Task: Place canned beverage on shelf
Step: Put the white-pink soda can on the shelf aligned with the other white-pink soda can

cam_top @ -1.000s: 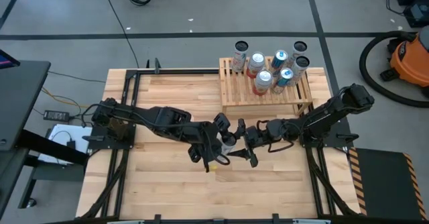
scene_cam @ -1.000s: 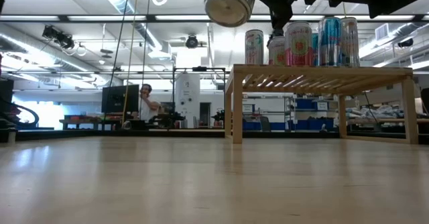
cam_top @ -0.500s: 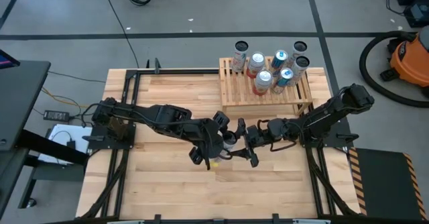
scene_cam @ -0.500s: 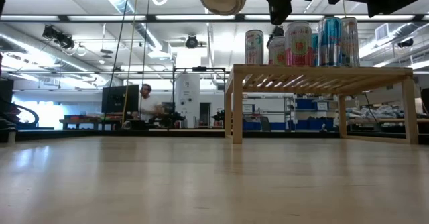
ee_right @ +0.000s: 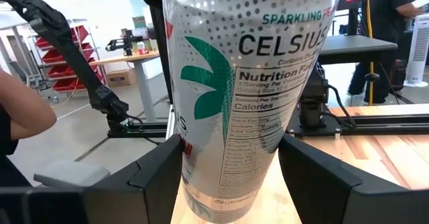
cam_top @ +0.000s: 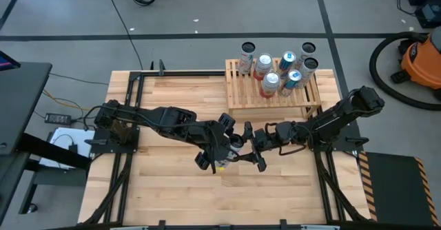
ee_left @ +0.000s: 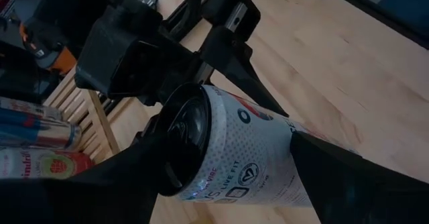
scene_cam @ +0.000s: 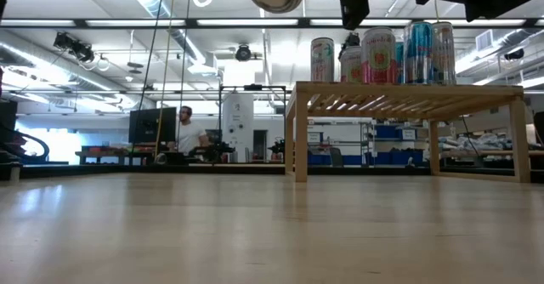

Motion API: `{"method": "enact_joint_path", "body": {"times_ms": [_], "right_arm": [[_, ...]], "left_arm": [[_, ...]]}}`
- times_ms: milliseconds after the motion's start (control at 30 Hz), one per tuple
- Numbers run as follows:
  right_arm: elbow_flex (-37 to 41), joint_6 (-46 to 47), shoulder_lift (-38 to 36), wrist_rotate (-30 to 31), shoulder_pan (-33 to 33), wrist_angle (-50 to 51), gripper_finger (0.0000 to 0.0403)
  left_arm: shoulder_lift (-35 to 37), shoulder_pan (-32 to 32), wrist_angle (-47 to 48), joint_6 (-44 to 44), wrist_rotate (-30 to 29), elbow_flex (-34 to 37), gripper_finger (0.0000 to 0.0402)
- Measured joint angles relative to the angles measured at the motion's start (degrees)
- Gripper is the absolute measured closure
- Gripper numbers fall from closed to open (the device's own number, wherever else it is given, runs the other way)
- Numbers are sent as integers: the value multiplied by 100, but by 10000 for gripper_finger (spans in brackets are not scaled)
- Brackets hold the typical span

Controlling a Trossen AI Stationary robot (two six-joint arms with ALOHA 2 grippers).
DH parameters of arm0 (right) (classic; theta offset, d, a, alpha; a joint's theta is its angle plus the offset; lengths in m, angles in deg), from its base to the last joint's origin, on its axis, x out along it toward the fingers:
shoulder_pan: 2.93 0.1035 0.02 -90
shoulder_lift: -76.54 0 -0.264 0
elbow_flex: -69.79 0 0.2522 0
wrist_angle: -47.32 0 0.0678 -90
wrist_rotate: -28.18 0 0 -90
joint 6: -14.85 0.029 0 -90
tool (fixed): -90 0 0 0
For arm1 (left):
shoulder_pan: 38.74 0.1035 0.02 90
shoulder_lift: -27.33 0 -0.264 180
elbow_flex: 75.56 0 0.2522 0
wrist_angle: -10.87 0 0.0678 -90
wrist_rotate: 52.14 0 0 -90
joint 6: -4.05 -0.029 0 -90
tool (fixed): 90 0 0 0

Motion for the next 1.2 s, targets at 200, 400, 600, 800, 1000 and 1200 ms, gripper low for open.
{"method": "enact_joint_path", "body": {"times_ms": [200,400,600,800,1000,1200], "right_arm": [[0,0,0,46,-2,4,159],[0,1,-4,61,-2,37,159],[0,4,-7,92,0,44,159],[-2,2,-13,194,0,34,159],[-7,2,-17,214,-2,-14,159],[-130,0,-17,216,-2,142,159]], "left_arm": [[-4,0,16,40,7,0,86],[-9,-2,40,144,11,7,86],[-11,-2,109,305,10,8,86],[-20,-2,175,379,11,15,86],[-42,26,166,463,30,39,86],[-46,26,155,535,33,39,86]]}}
